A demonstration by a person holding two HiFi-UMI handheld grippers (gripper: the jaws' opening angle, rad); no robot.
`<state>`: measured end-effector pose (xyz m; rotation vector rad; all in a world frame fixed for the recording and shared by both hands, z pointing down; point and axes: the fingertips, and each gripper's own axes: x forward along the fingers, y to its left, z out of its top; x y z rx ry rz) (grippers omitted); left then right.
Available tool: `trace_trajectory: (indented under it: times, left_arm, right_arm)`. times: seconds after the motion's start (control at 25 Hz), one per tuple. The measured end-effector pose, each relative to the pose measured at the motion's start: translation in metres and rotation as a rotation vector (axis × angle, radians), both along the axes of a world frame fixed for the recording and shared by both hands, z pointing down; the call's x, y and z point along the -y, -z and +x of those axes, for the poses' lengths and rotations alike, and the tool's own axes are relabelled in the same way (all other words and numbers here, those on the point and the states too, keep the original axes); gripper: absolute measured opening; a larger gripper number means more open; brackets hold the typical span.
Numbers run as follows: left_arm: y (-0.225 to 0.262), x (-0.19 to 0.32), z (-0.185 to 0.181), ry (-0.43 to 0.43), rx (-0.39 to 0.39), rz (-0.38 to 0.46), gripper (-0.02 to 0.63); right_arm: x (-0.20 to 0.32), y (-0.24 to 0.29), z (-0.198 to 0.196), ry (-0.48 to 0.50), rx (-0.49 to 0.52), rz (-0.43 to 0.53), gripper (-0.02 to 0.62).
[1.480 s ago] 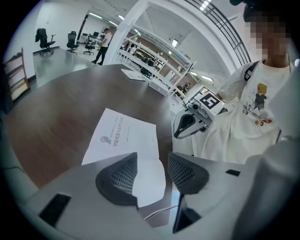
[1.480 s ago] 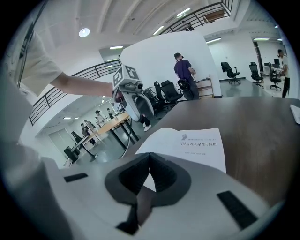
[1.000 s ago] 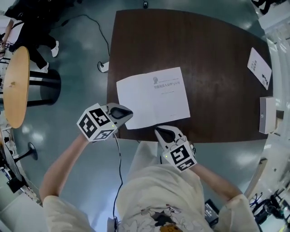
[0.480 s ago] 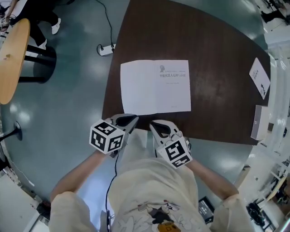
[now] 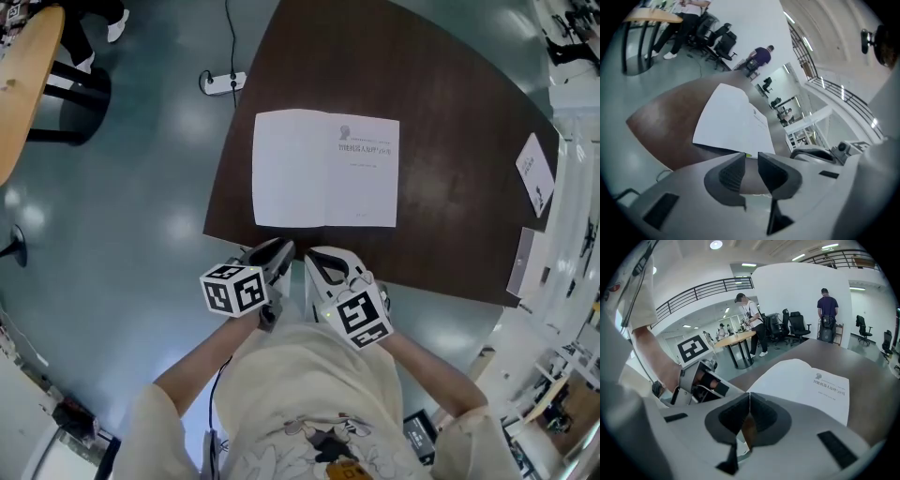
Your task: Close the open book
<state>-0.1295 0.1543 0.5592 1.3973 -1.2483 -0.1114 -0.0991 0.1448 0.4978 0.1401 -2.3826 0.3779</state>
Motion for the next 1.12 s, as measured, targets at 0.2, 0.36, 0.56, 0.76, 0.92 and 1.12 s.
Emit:
trace_trajectory:
  times: [0.2, 0.36, 0.56, 0.76, 0.92, 1.12]
  left_arm:
    - [-0.031, -0.003, -0.008, 0.254, -0.151, -0.046, 0.081]
    - [-0.045, 0.000, -0.016, 0.380, -0.262, -0.031, 0.092]
    - [-0.051, -0.001, -0.032, 0.476, -0.291, -0.006, 0.092]
    - [-0.059, -0.003, -0.043, 0.549, -0.322, 0.002, 0.092]
    - [-0.061, 0.001, -0.051, 0.591, -0.345, 0.030, 0.092]
    - [-0.044, 0.007, -0.051, 0.531, -0.299, 0.085, 0.057]
  right_arm:
    - [-0.002, 0.000, -0.003, 0.013, -0.012, -0.002, 0.008]
    - [0.000, -0.001, 0.000, 0.010, -0.028, -0.003, 0.008]
    - [0.002, -0.003, 0.002, -0.004, -0.039, -0.006, 0.008]
    - [0.000, 0.000, 0.000, -0.018, -0.030, -0.006, 0.008]
    - [-0.003, 0.000, 0.002, -0.029, -0.030, -0.009, 0.008]
    - [-0.010, 0.001, 0.010, -0.039, -0.036, -0.013, 0.008]
